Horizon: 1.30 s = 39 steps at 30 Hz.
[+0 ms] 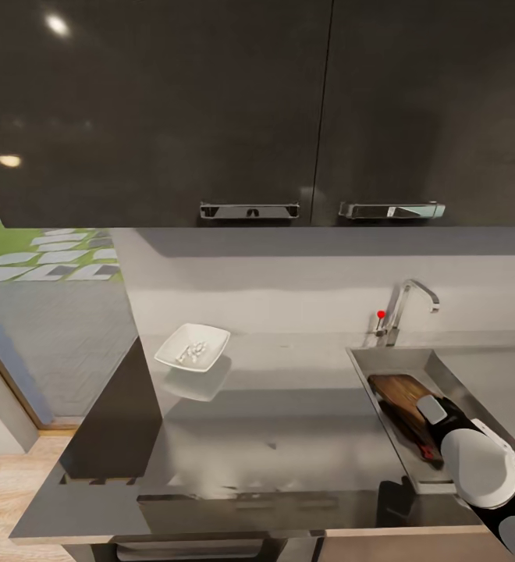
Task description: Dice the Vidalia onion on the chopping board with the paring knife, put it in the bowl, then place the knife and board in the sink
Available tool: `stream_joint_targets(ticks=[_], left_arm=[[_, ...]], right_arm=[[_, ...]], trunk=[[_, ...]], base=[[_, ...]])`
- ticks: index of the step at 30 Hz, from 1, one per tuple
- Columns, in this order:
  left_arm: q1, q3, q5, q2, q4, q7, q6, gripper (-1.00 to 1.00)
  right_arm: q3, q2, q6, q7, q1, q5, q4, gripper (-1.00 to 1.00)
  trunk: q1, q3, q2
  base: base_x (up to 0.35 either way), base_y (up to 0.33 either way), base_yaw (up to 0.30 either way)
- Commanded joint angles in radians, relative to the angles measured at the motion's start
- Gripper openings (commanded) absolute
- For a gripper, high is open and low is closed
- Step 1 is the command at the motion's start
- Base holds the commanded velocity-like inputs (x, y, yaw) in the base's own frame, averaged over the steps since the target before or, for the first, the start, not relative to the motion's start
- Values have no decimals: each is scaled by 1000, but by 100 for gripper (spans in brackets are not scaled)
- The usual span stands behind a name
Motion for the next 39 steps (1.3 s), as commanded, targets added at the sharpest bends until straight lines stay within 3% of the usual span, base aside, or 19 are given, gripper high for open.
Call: stream_joint_targets(ticks=[1,11,22,32,39], left_arm=[[0,1,7,-1,-1,-4,-1,100],[0,1,7,-1,-1,-4,0,100],[0,1,7,-2,0,-4,0,100],[0,1,7,-1,2,-4,0,100],[0,1,7,-1,1,-5,0,100]], right_arm=[[5,0,9,-4,0,-11,-2,-100],[6,0,1,-3,-1,-29,-3,-100],[9,0,-108,-6,-1,-25,-4,-100],[13,34,-174,-8,-1,-14,-3,-100],[13,39,-177,-6,-1,-14,-2,-100]], trunk=[[1,-2,-2],[1,-2,-2],[1,-2,-2],[1,-2,-2],[1,-3,-2]], base=[[6,0,0],[1,0,0],[53,-35,0],[5,-3,0],[0,0,7]])
